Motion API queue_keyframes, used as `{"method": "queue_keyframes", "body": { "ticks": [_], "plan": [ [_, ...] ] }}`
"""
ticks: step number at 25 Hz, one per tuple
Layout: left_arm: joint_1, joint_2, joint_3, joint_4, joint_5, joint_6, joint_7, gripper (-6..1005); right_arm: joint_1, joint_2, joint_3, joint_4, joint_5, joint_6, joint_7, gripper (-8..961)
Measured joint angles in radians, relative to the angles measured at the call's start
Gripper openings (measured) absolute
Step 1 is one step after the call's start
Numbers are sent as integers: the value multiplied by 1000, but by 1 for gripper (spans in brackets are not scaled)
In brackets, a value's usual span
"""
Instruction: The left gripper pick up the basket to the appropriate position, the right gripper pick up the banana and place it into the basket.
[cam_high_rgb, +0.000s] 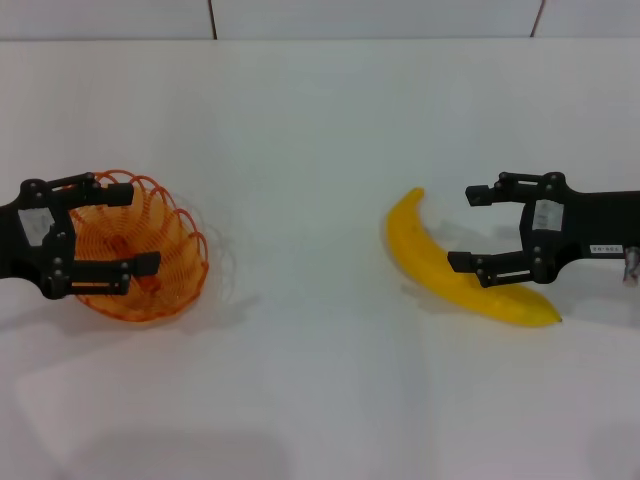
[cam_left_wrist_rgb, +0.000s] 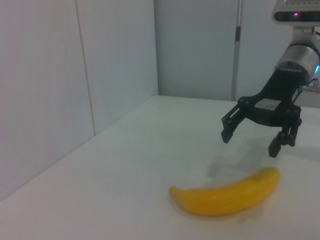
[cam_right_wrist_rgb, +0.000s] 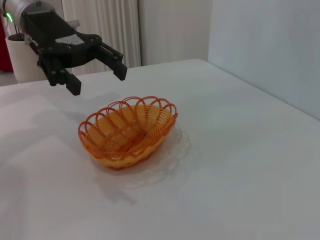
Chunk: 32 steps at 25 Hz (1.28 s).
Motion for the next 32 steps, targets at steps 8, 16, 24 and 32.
{"method": "queue_keyframes", "body": {
  "ticks": [8, 16, 24, 32],
  "plan": [
    [0, -2, -5, -4, -1, -9, 0, 890, 0, 0, 0, 0, 2, 0, 0, 890],
    [-20, -3, -19, 72, 22, -173, -266, 887, 1, 0, 0, 4, 1, 0, 0, 888],
    [-77, 40, -22, 153, 168, -216, -577, 885, 10, 0, -4, 11, -1, 0, 0, 887],
    [-115, 81, -22, 153, 288, -212, -708, 882, 11, 0, 0, 12, -1, 0, 0, 885]
  ]
}}
